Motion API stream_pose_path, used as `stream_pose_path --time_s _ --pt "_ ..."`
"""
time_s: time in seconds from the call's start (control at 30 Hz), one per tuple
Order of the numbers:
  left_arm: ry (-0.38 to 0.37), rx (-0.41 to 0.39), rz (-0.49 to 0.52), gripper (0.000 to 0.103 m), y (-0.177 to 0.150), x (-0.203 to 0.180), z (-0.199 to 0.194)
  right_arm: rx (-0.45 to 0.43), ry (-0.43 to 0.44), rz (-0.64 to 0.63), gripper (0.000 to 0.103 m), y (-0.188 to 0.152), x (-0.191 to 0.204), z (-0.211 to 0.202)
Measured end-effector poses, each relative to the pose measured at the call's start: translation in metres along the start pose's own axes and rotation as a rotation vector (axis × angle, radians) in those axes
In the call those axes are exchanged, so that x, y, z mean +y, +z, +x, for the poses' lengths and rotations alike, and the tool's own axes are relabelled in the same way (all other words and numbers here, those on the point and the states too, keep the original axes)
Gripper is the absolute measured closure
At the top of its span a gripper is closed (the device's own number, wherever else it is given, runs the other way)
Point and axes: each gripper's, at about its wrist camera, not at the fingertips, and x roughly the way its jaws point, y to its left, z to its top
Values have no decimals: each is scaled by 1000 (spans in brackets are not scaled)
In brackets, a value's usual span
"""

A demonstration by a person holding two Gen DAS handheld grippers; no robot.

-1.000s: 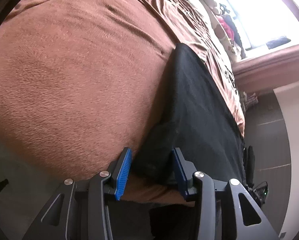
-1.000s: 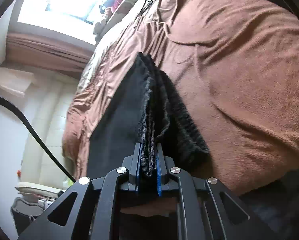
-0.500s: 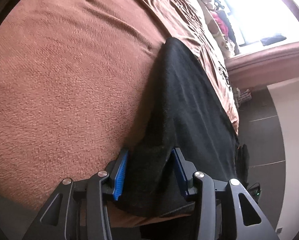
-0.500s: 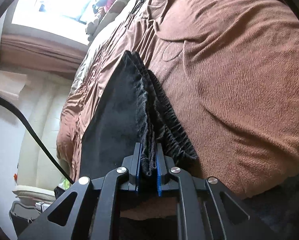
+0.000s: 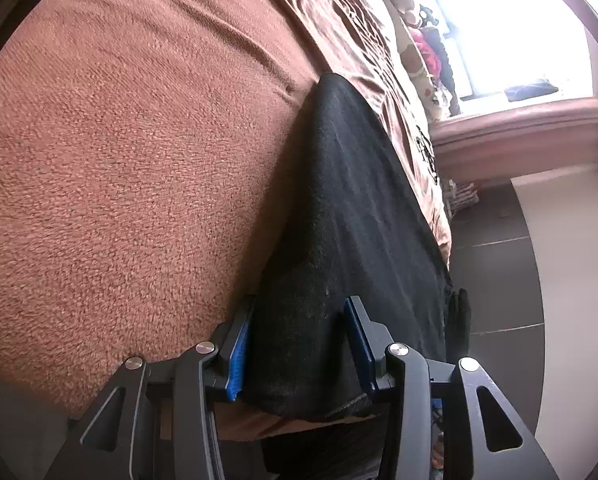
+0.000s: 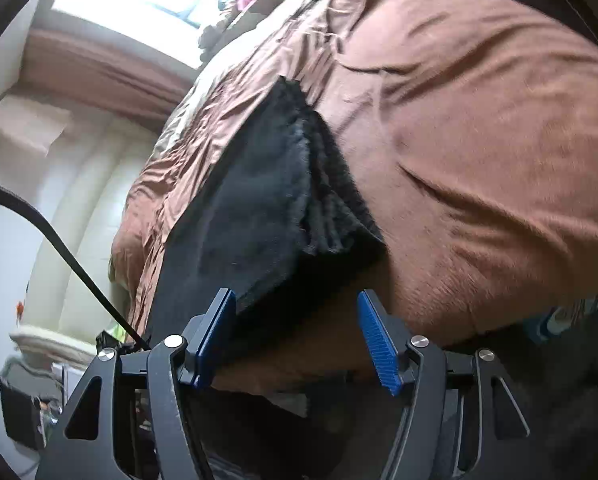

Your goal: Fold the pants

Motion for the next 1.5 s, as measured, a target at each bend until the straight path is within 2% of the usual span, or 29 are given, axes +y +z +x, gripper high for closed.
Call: stream_pose_path --time_s 0.27,0.3,0.37,0.43,0.47,0.5,0.53,0.6,0.7,0.83,0.9,1.03,1.2,1.33,1.5 --pt "13 9 12 61 7 -4 11 -4 65 67 41 1 -1 30" --pt "14 8 14 63 7 -5 12 -7 53 69 36 1 0 36" --pt "16 7 18 70 5 -6 10 -12 40 78 35 1 0 46" --pt "-17 6 11 85 3 -6 6 -24 29 76 36 -1 2 49" --pt "-42 1 10 86 2 -8 2 -30 24 71 41 -2 4 49" --pt "-65 -9 16 88 0 -10 -4 -36 15 64 54 -2 5 48" --pt "-81 -11 21 89 -2 -13 -7 -36 1 57 58 -2 6 48" --pt "-90 -17 24 89 -5 -17 -10 -28 14 60 70 -2 5 48" --pt "-95 -23 21 90 -13 -18 -13 -38 20 43 75 2 8 45" --pt "-104 -23 12 90 -20 -15 -12 -45 2 42 75 7 10 45" --pt "-95 -19 7 90 -20 -12 -9 -30 0 65 69 5 6 46" --pt "-88 -28 -9 88 -20 -7 -5 -19 -27 44 68 -7 11 33" --pt "-89 -40 -11 84 -22 -3 -5 -6 -53 -84 68 -22 42 6" --pt "-75 -60 -7 78 -27 1 -5 -16 -109 -209 68 -33 72 -12" --pt "-67 -88 3 77 -28 -1 -6 -26 -139 -306 68 -37 102 -10"
